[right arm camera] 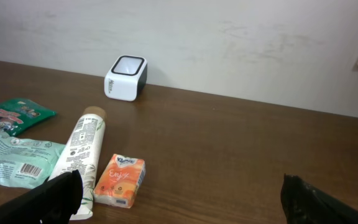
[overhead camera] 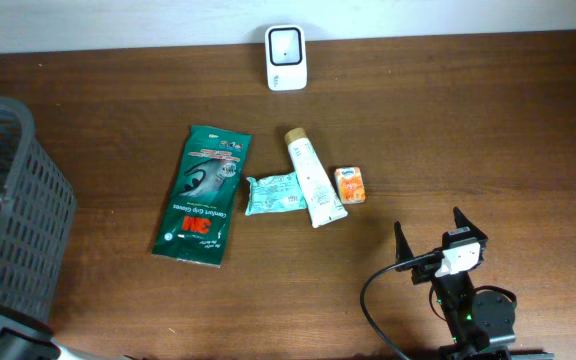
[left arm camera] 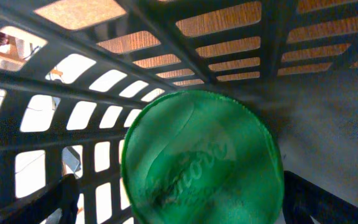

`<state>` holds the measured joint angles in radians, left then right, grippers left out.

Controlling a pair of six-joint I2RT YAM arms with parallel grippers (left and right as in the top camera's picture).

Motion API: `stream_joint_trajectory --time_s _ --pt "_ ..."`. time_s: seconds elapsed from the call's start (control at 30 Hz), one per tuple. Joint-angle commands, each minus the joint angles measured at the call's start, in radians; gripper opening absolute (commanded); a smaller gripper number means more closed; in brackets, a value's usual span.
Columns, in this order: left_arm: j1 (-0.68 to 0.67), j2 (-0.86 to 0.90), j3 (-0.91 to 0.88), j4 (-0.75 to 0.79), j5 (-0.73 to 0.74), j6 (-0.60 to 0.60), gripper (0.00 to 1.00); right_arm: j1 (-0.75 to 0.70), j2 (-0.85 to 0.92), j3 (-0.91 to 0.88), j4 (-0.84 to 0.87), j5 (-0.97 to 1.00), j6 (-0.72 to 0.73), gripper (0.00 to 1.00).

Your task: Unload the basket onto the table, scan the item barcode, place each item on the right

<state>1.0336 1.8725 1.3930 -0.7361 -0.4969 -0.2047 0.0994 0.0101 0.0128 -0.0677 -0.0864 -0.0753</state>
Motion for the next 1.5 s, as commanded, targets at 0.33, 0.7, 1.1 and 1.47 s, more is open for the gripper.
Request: stream_joint_trajectory --time_s 0.33,0.7,1.1,1.47 --pt "0.011 0.031 -0.006 0.033 0.011 0.02 0.87 0.006 -0.007 -0.007 -0.003 0.002 0.004 0.98" --pt "-0.023 0.031 -0.005 0.048 0.295 0.021 0.61 0.006 -0.007 -0.007 -0.003 0.002 0.004 0.98" --pt "-0.206 0.01 0.083 0.027 0.417 0.02 0.6 0.006 -0.007 -0.007 -0.003 0.002 0.004 0.98" --pt "-0.206 -0.371 0.15 0.038 0.48 0.02 0.62 0.006 -0.007 -0.007 -0.003 0.002 0.004 0.98"
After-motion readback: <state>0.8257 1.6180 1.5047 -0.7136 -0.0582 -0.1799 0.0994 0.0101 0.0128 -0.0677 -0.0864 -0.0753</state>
